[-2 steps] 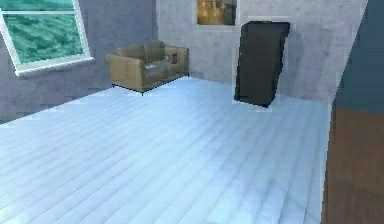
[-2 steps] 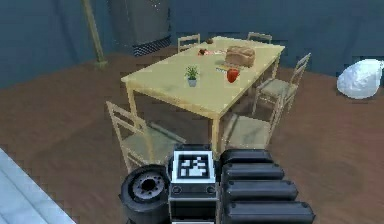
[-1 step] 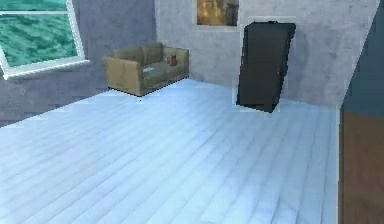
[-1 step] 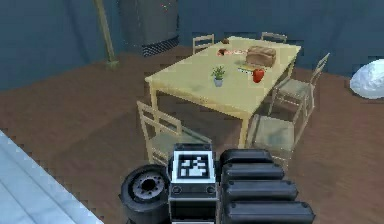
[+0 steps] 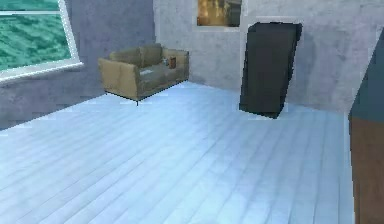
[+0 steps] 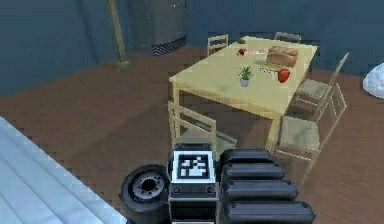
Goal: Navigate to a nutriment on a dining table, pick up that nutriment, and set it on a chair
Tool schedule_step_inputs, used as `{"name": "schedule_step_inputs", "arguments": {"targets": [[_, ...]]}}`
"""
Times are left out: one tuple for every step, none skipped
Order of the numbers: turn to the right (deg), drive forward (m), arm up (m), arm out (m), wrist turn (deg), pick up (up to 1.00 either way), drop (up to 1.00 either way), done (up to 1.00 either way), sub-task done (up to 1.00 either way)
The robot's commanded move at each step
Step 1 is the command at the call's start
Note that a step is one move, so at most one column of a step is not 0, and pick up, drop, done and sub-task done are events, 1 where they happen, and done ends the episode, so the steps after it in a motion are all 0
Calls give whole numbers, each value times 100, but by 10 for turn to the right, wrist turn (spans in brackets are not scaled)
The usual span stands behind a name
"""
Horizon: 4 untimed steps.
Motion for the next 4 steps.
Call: {"name": "schedule_step_inputs", "arguments": {"targets": [[450, 0, 0, 0, 0, 0, 0, 0, 0], [30, 0, 0, 0, 0, 0, 0, 0, 0], [0, 100, 0, 0, 0, 0, 0, 0, 0], [300, 0, 0, 0, 0, 0, 0, 0, 0]]}}
